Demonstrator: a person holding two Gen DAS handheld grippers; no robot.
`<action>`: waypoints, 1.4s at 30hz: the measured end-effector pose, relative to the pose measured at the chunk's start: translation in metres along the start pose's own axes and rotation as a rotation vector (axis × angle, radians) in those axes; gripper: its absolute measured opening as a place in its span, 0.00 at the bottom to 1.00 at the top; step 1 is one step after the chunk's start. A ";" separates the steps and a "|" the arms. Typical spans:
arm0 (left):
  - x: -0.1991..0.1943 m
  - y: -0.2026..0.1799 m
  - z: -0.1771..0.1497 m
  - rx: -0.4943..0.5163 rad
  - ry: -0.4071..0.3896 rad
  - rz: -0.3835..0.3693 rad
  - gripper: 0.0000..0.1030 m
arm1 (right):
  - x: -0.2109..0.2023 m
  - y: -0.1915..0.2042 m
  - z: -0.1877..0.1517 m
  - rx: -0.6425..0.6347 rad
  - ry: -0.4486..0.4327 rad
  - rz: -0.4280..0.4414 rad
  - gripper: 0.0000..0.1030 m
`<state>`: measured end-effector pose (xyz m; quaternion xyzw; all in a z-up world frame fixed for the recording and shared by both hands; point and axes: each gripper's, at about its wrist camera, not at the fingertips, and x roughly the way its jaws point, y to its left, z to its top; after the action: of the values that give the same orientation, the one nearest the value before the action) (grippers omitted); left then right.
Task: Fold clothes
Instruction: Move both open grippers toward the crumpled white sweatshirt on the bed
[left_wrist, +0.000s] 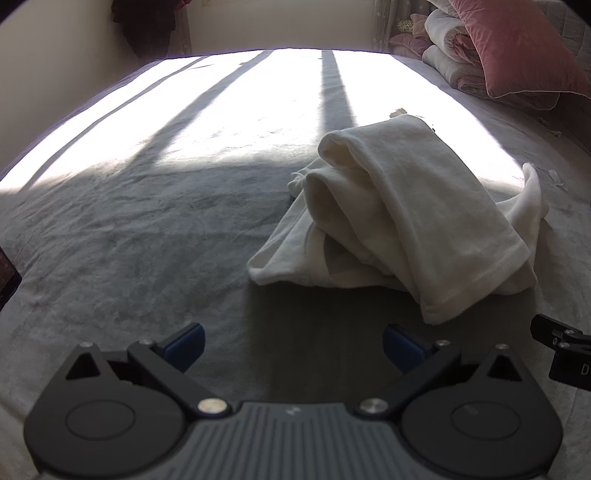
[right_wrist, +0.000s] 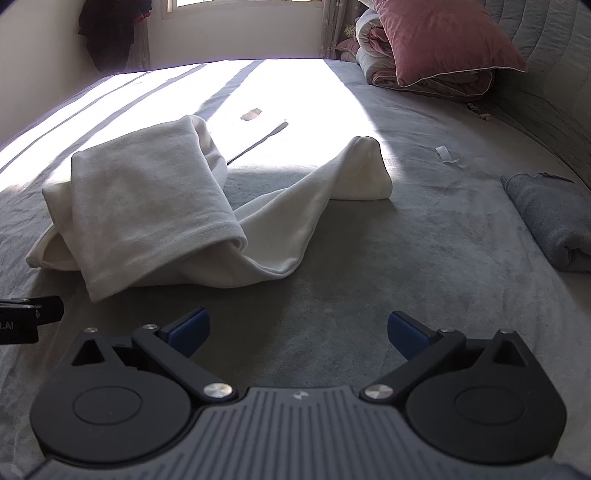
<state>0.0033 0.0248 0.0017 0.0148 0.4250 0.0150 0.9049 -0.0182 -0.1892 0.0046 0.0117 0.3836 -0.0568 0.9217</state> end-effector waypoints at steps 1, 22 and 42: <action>0.000 0.001 0.000 -0.004 0.000 0.002 1.00 | 0.000 0.000 0.000 0.001 0.002 0.001 1.00; 0.029 0.008 -0.005 0.025 0.068 0.083 1.00 | 0.019 0.002 -0.008 -0.028 0.099 0.007 1.00; 0.025 0.010 -0.014 0.075 -0.034 0.039 1.00 | 0.025 -0.001 -0.019 -0.048 0.066 0.021 1.00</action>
<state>0.0084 0.0355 -0.0254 0.0574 0.4097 0.0165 0.9103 -0.0141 -0.1909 -0.0260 -0.0043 0.4150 -0.0376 0.9090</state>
